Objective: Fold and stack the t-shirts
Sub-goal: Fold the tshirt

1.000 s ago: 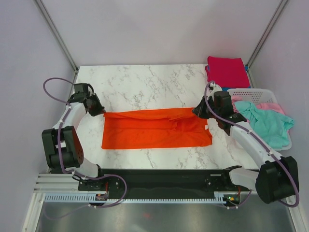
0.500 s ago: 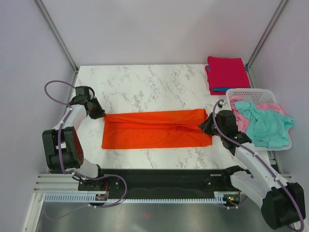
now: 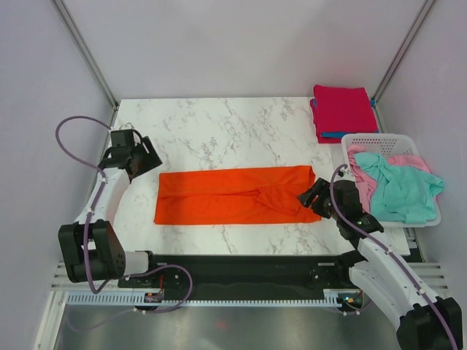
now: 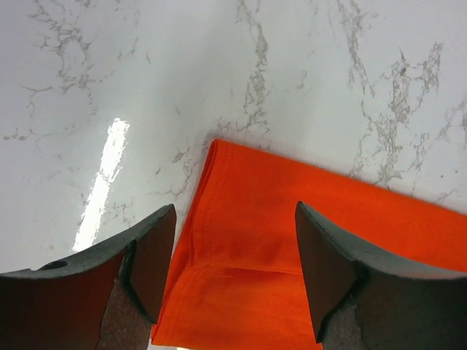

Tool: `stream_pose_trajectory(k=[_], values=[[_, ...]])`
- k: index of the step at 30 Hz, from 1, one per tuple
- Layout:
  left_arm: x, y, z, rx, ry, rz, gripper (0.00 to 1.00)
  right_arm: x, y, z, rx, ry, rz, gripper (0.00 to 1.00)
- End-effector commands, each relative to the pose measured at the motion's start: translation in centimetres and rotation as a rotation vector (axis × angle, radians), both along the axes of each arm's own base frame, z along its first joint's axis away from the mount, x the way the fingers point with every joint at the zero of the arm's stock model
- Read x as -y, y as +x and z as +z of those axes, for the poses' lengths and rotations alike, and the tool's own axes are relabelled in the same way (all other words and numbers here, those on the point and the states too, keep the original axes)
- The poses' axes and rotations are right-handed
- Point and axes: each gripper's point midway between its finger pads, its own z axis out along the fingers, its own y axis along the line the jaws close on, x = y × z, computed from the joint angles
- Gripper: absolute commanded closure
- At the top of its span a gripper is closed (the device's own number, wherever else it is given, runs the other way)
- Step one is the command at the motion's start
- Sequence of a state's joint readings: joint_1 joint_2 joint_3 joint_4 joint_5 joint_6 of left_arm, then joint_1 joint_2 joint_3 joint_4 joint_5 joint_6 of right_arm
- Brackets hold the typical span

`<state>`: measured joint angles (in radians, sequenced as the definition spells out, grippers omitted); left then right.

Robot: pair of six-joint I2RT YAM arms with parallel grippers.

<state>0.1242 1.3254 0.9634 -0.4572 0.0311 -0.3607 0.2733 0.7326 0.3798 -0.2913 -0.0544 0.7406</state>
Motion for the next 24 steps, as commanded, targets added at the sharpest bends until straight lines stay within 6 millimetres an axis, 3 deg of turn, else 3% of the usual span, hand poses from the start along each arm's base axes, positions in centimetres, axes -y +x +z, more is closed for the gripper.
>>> stream_pose_trajectory(k=[1, 2, 4, 6, 7, 8, 11, 19, 23, 24], values=[[2.8, 0.8, 1.4, 0.069, 0.049, -0.103, 0.27, -1.0, 0.4, 0.5, 0.014, 0.043, 0.007, 0.32], [2.8, 0.9, 1.2, 0.062, 0.07, -0.103, 0.27, -1.4, 0.6, 0.6, 0.01, 0.047, 0.013, 0.32], [6.1, 0.7, -0.5, 0.001, 0.069, -0.218, 0.27, -2.4, 0.8, -0.5, -0.033, 0.03, 0.024, 0.32], [7.6, 0.6, -1.1, -0.047, 0.075, -0.272, 0.28, -3.8, 1.0, -0.7, -0.066, 0.013, 0.05, 0.32], [8.8, 0.0, -2.9, -0.12, 0.083, -0.312, 0.28, -3.4, 1.4, -2.2, -0.11, -0.041, 0.017, 0.32], [9.3, 0.1, -3.0, -0.134, 0.093, -0.331, 0.29, -3.9, 1.9, -2.0, -0.114, -0.051, 0.01, 0.32], [9.9, -0.5, -5.2, -0.23, 0.146, -0.362, 0.29, -4.5, 2.2, -3.6, -0.173, -0.089, -0.031, 0.32], [10.6, -3.6, -11.1, -0.517, 0.25, -0.433, 0.29, -3.3, 3.9, -6.6, -0.25, -0.229, -0.087, 0.28], [10.8, -4.6, -12.1, -0.594, 0.24, -0.434, 0.3, -3.5, 7.4, -6.8, -0.263, -0.296, -0.06, 0.28], [11.1, -4.9, -11.9, -0.59, 0.218, -0.434, 0.3, -3.3, 8.2, -8.2, -0.307, -0.308, -0.059, 0.27]])
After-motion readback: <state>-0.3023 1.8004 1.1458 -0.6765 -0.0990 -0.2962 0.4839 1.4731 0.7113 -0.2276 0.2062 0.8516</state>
